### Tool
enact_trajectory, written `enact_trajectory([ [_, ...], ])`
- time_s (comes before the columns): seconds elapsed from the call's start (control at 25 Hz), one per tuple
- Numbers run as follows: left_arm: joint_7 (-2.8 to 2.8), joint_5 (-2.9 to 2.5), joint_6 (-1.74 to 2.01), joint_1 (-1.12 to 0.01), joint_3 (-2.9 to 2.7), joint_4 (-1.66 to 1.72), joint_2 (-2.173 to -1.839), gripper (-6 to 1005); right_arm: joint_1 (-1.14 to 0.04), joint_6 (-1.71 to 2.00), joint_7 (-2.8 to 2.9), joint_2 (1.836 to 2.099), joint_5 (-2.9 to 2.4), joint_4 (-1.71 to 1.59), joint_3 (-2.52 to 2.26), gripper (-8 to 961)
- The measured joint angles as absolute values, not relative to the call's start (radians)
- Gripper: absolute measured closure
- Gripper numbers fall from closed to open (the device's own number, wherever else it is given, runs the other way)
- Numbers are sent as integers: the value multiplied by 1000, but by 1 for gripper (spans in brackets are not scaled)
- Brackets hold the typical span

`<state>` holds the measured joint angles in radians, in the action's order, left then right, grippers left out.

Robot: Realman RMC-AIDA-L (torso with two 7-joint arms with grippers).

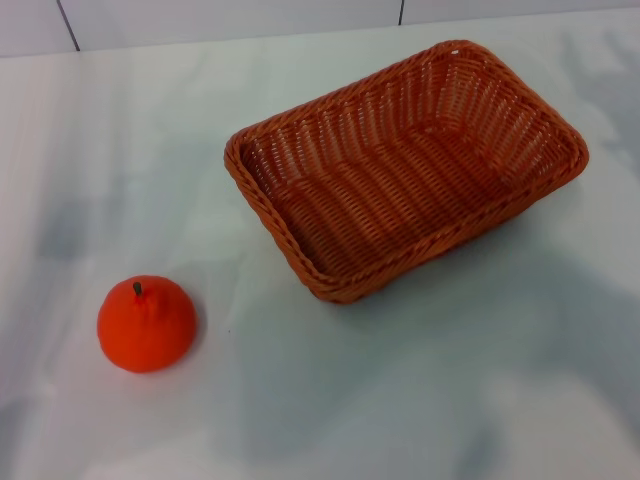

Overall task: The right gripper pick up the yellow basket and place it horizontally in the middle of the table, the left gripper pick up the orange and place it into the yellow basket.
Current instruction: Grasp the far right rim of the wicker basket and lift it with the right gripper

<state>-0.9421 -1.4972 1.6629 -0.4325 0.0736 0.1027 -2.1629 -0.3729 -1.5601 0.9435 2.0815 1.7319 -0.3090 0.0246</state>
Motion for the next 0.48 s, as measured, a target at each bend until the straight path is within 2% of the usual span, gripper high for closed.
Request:
enact_trajectory([
  [0.48, -940, -1497, 1664, -433, 74, 103, -2162, 409, -377, -1559, 942, 2081, 1732, -308, 25, 314],
])
